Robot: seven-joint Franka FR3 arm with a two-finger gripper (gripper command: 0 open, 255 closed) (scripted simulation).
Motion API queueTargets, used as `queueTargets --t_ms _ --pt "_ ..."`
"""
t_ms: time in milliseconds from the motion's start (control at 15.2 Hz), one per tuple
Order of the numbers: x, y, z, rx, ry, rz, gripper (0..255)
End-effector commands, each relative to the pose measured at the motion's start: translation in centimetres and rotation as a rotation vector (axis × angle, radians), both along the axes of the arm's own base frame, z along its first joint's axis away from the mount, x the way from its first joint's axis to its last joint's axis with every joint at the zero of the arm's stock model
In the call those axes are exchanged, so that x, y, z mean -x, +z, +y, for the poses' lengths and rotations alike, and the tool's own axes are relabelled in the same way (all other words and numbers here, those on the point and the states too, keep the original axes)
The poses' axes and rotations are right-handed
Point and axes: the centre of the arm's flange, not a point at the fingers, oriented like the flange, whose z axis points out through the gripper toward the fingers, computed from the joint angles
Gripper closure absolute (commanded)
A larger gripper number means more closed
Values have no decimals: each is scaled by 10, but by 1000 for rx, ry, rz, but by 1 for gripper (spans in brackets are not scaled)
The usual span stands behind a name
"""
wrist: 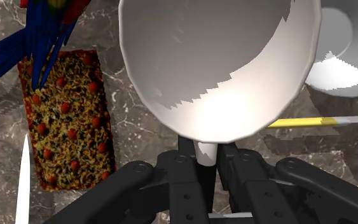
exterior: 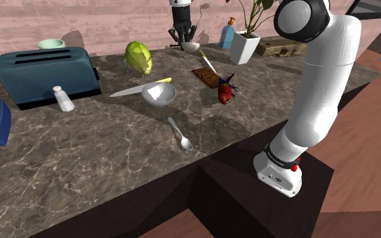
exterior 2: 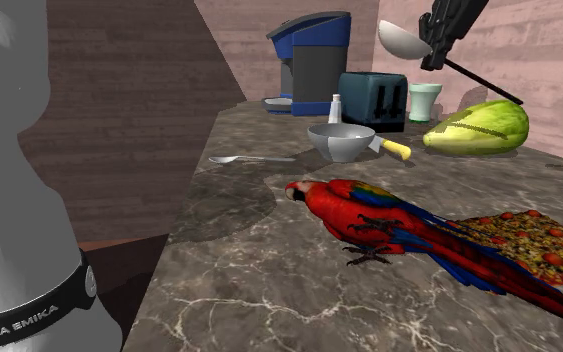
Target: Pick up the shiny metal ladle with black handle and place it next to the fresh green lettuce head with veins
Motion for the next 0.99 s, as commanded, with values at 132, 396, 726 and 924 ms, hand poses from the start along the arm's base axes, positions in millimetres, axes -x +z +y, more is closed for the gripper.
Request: queueTargets --t_ms 132,396,726,924 --pt "-2 -21 2 0 -1 0 255" --pt "-2 -42 2 0 -1 0 255" --pt "-2 -69 2 0 -1 0 255" --pt "-2 -85 2 0 -1 0 255"
